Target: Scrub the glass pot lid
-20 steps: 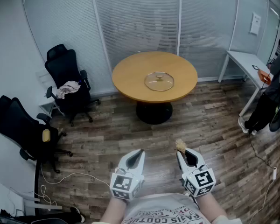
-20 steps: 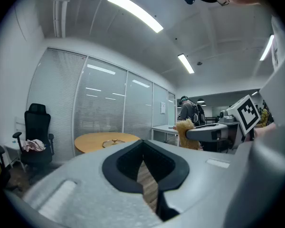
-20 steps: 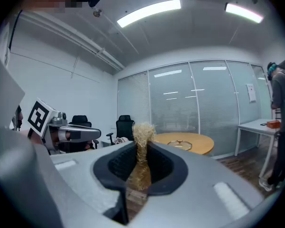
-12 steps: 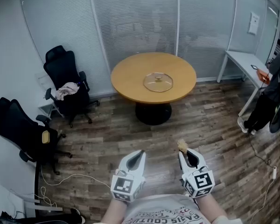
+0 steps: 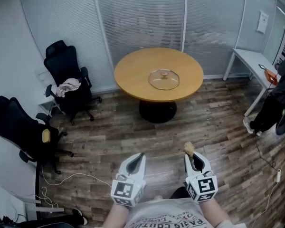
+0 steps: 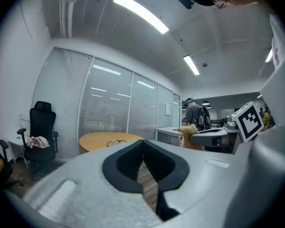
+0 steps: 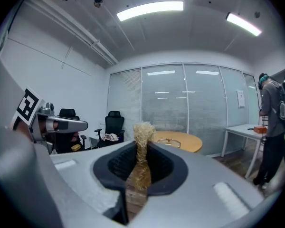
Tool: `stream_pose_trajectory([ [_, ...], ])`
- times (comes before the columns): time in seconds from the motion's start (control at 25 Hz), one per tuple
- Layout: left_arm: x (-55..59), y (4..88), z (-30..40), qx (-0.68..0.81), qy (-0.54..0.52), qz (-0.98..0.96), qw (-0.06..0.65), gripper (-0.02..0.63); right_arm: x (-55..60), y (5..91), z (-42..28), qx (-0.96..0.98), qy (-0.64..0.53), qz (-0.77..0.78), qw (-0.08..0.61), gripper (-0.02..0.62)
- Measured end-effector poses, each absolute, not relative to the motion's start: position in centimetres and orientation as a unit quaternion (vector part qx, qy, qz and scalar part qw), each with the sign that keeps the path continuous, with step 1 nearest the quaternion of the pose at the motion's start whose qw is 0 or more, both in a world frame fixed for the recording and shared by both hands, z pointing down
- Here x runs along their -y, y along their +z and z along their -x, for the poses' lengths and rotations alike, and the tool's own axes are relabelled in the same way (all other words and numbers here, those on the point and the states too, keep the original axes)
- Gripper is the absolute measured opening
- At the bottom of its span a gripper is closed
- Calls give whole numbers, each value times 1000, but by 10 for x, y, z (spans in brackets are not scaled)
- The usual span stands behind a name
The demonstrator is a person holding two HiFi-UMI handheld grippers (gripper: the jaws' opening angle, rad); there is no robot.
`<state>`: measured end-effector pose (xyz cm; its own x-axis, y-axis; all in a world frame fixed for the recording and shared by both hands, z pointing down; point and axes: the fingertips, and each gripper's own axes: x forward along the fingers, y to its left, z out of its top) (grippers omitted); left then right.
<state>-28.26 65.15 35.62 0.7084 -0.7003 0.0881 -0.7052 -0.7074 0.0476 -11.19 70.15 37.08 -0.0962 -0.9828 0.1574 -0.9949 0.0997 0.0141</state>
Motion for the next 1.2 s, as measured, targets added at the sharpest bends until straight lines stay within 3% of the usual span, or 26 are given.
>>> stream_pose_trajectory([
  [0.52,-575,367,233,383,38,-923,27,6,-604,390,79,768,48,-634,76,60],
  [1.2,-357,372,68,452,56,-889,45,6,-366,407,-89,821,84,-558,87,60],
])
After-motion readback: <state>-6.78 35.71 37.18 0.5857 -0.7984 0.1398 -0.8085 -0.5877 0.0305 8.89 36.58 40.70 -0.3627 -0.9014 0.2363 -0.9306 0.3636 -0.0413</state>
